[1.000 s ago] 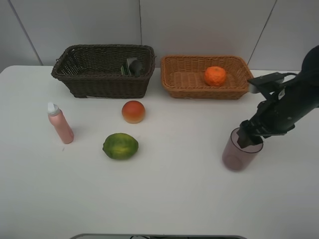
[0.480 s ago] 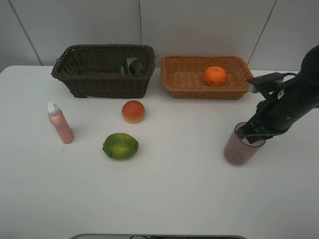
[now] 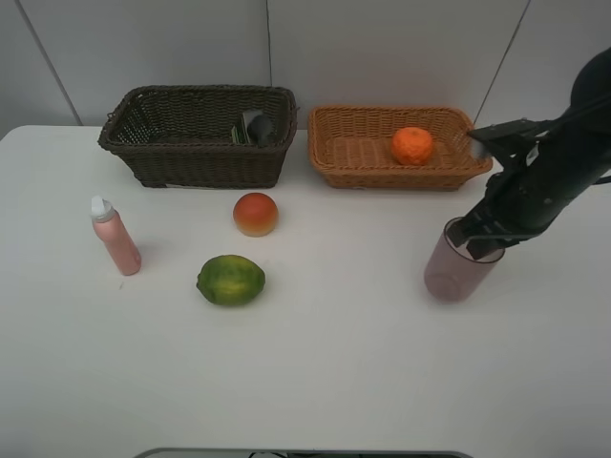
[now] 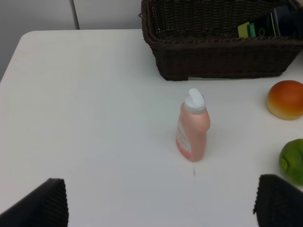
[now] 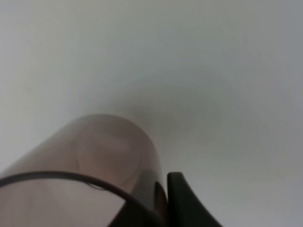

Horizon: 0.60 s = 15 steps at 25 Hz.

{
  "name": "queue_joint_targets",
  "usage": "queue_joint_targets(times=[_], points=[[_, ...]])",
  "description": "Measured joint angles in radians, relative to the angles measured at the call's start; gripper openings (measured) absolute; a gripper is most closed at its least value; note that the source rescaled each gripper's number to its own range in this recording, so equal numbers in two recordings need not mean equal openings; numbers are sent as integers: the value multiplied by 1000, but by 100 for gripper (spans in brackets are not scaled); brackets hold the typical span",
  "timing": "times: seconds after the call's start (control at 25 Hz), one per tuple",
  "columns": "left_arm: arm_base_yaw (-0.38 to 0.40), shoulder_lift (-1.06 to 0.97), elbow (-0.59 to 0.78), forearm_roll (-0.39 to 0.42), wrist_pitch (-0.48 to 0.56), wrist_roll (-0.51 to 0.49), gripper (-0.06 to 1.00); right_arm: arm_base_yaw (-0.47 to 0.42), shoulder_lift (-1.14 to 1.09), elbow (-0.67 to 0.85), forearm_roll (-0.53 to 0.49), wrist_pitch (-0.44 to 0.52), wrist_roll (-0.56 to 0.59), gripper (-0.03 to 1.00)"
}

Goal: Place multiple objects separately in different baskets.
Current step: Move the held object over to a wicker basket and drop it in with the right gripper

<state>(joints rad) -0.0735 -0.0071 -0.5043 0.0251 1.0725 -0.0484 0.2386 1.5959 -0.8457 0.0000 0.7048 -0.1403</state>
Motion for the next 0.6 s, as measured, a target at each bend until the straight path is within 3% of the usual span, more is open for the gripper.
queue_joint_targets(times=[0.32, 0.6], points=[[0, 0, 0, 0, 0, 0, 100, 143, 30, -309, 0, 121, 74, 0], [0, 0, 0, 0, -1, 0, 100, 265, 235, -690, 0, 176, 78, 0]])
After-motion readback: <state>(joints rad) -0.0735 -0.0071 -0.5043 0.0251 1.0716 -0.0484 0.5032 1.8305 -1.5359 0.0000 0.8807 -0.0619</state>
